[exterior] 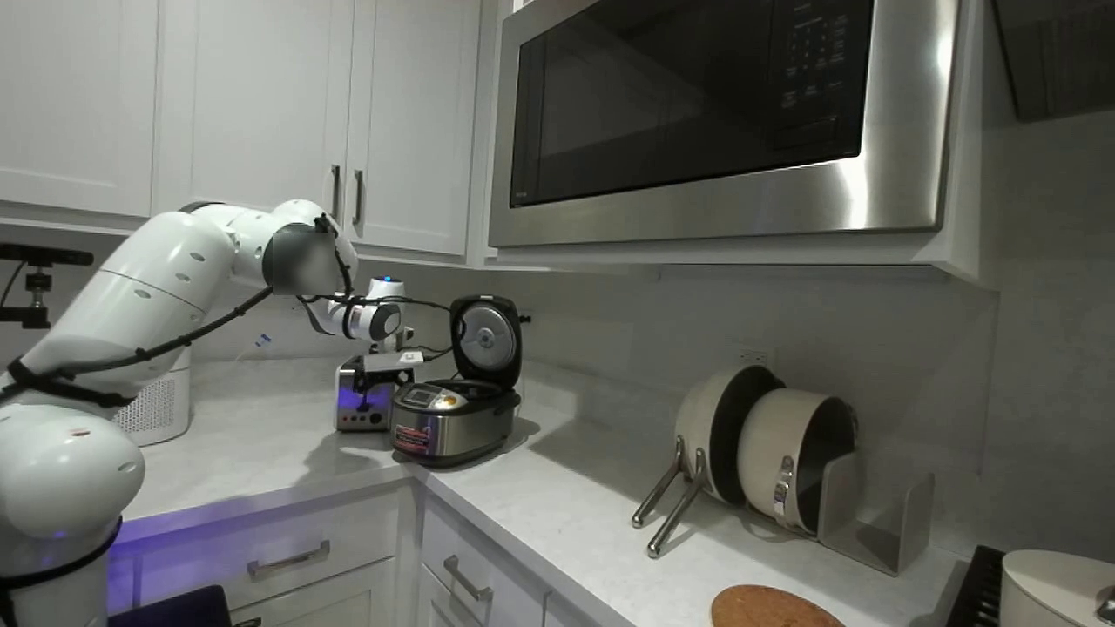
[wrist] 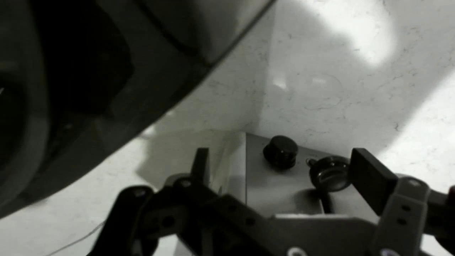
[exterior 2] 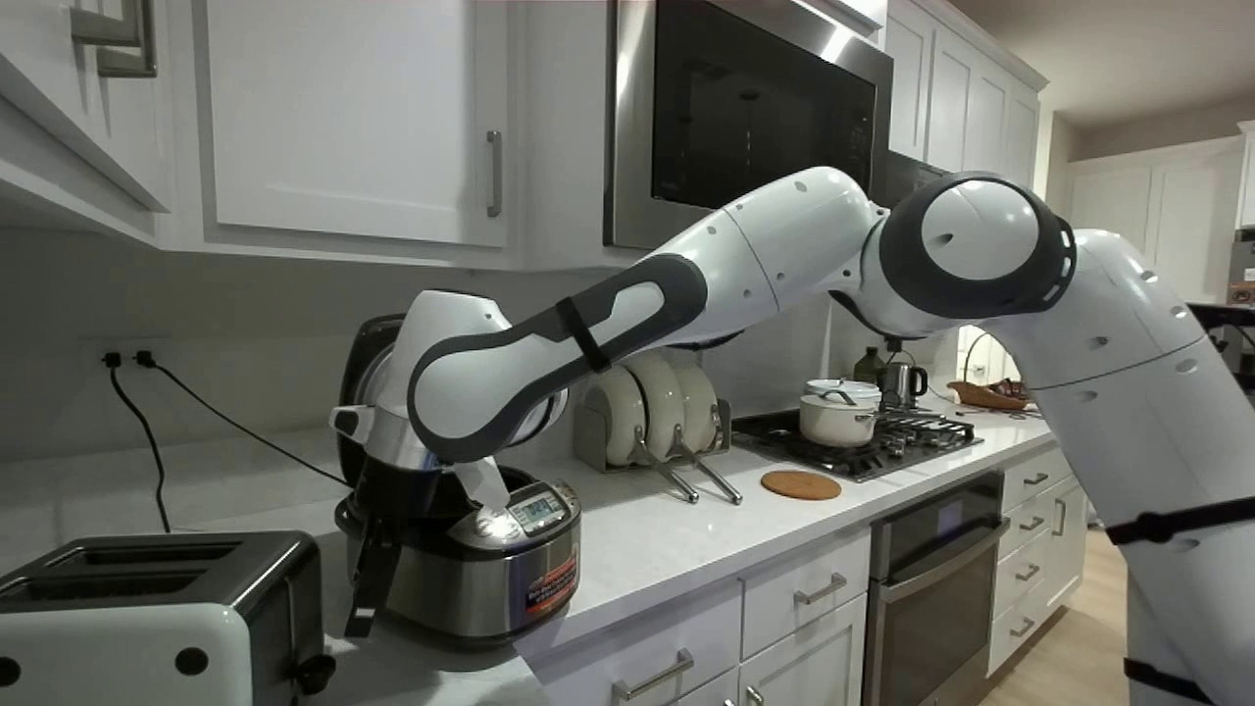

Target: Push the lever on the bread toaster down

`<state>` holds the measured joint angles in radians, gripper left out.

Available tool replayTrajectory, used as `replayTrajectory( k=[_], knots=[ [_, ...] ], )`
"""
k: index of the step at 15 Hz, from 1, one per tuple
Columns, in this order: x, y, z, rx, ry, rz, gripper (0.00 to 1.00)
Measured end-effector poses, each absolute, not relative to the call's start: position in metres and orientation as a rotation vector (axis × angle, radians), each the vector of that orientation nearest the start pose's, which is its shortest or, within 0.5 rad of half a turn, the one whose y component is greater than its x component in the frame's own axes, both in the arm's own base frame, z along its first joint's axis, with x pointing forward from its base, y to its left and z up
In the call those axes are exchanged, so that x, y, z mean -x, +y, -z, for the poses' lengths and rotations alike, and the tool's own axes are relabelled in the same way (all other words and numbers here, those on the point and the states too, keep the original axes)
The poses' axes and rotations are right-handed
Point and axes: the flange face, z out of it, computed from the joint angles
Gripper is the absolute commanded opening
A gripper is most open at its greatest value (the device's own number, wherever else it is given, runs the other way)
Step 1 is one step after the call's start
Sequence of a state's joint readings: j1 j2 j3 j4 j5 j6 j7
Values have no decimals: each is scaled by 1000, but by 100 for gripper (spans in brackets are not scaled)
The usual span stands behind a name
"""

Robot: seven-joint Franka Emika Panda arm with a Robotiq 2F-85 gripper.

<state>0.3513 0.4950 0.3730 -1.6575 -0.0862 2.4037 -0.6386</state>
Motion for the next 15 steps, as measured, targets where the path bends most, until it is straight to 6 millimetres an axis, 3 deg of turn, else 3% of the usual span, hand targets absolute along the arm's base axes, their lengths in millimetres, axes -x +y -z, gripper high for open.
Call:
replayTrajectory(
  k=[4, 9, 15],
  knots=[
    [-553, 428, -415, 2364, -1890, 454, 100],
    [-550, 416, -459, 2402, -1907, 320, 100],
    [-550, 381, -505, 2463, -1811, 237, 100]
  ],
)
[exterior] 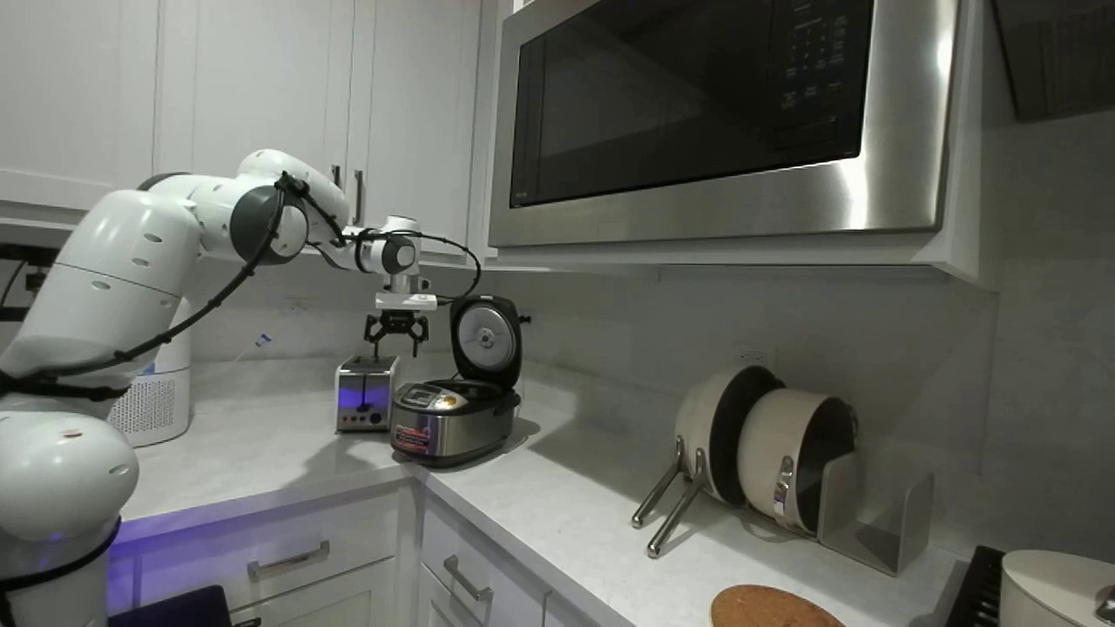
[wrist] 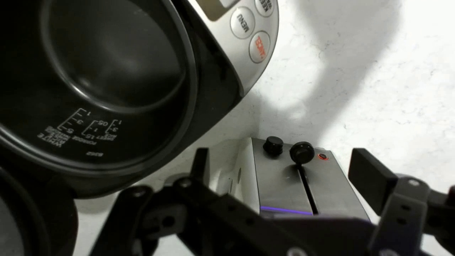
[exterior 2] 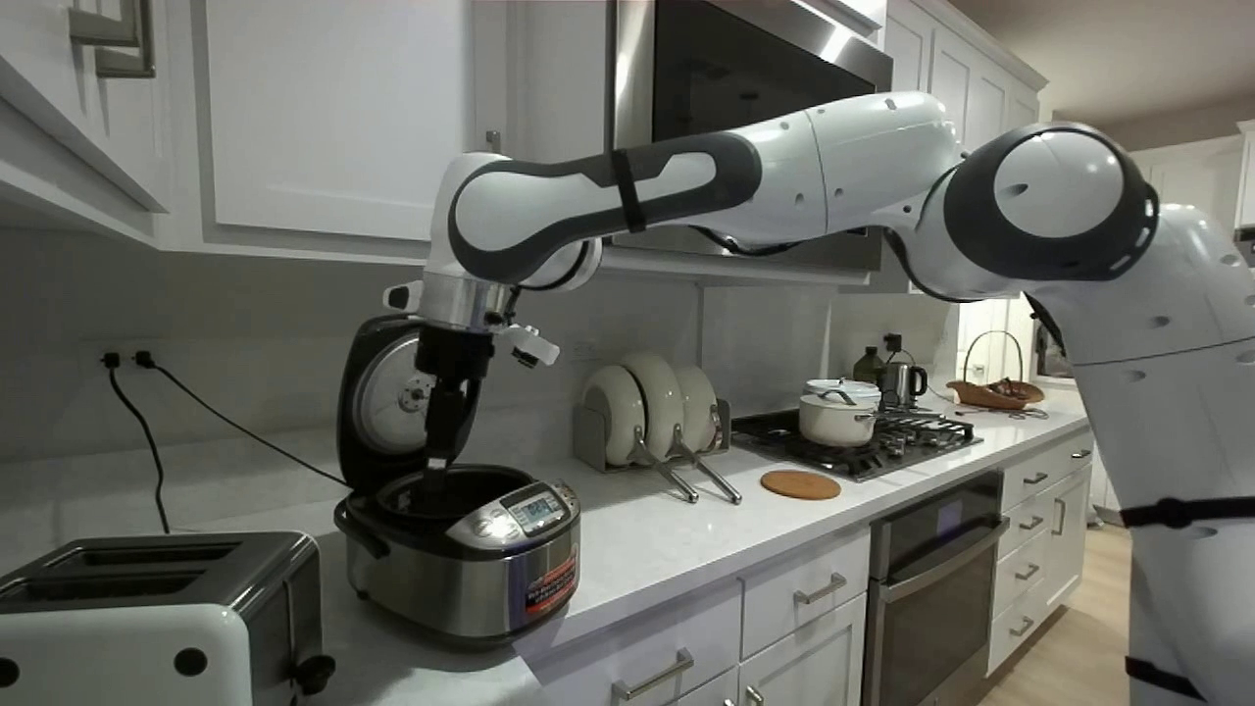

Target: Push the lever on the bread toaster down

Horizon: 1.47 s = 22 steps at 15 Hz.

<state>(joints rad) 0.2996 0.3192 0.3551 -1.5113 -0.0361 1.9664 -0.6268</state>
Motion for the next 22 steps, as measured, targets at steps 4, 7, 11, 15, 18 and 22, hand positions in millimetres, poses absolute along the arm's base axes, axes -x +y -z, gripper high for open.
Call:
replayTrajectory(
  k=[4, 7, 11, 15, 18, 22],
  knots=[
    [-549, 343, -540, 2488, -1675, 205, 100],
    [-547, 313, -563, 2503, -1568, 209, 100],
    [-547, 310, -563, 2505, -1561, 209, 100],
    [-546, 315, -558, 2498, -1569, 196, 100],
    [-547, 313, -558, 2500, -1566, 197, 100],
    [-547, 313, -558, 2500, -1566, 197, 100]
  ],
)
